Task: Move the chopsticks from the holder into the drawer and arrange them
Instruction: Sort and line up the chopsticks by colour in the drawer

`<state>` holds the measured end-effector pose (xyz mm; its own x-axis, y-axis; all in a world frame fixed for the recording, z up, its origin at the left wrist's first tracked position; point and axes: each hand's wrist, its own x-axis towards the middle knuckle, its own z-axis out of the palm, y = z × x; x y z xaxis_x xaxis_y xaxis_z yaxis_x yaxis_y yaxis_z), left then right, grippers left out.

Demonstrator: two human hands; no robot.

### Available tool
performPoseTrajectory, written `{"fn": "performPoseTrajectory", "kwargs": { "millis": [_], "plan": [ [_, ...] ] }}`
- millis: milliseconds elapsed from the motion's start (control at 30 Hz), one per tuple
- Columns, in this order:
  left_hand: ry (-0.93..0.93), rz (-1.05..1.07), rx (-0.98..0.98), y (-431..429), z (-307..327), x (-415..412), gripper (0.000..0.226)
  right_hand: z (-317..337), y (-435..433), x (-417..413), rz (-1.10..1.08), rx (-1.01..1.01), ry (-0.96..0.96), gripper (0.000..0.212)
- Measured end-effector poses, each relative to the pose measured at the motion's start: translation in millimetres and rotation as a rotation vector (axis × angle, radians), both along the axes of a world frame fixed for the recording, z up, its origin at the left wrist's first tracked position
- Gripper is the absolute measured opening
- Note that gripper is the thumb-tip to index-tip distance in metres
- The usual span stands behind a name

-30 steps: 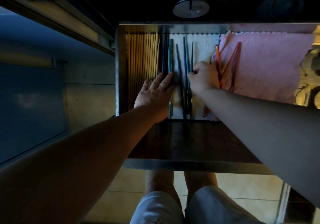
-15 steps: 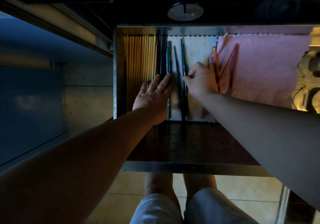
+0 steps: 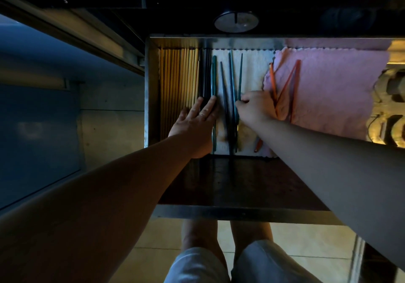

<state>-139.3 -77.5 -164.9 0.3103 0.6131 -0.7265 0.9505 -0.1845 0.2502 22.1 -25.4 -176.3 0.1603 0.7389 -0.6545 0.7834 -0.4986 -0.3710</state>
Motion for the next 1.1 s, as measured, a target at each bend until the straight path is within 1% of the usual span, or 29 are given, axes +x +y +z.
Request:
{"fn": "performPoseTrajectory", "kwargs": {
  "millis": [133, 200, 233, 300, 500, 600, 767, 800, 933, 1033, 1100],
  "plan": [
    [-0.003, -0.006, -0.017, 3, 3, -2, 0.083, -4, -7, 0, -0.07, 0.037, 0.145, 0.019],
    [-0.007, -0.005, -0.013, 3, 3, -3, 0.082, -5, -9, -2, -0.116, 0.074, 0.205, 0.013],
    [-0.007, -0.006, -0.012, 3, 4, -3, 0.082, -5, -10, -4, -0.13, 0.08, 0.22, 0.009],
    [-0.003, -0.011, -0.019, 4, 4, -3, 0.083, -5, -11, -9, -0.13, 0.078, 0.233, 0.007],
    [0.006, -0.007, -0.038, 5, 6, -3, 0.083, -3, -11, -20, -0.075, 0.116, 0.148, 0.01],
    [-0.002, -0.002, -0.051, 6, 8, -2, 0.08, -1, -11, -24, -0.042, 0.121, 0.114, 0.017],
    [-0.002, 0.001, -0.055, 7, 8, -3, 0.082, -3, -9, -22, -0.038, 0.106, 0.071, 0.026],
    [-0.002, 0.003, -0.046, 6, 8, -3, 0.082, -4, -9, -20, -0.037, 0.113, 0.066, 0.025],
    [0.007, 0.031, 0.017, 3, 6, 1, 0.084, -5, -11, -13, -0.051, 0.155, 0.106, 0.007],
    [0.041, 0.002, 0.074, 2, 3, 6, 0.084, -6, -13, -14, -0.017, 0.186, 0.108, 0.005],
    [0.044, -0.002, 0.079, 1, 2, 7, 0.083, -6, -14, -17, -0.022, 0.185, 0.105, 0.006]
  ]
}}
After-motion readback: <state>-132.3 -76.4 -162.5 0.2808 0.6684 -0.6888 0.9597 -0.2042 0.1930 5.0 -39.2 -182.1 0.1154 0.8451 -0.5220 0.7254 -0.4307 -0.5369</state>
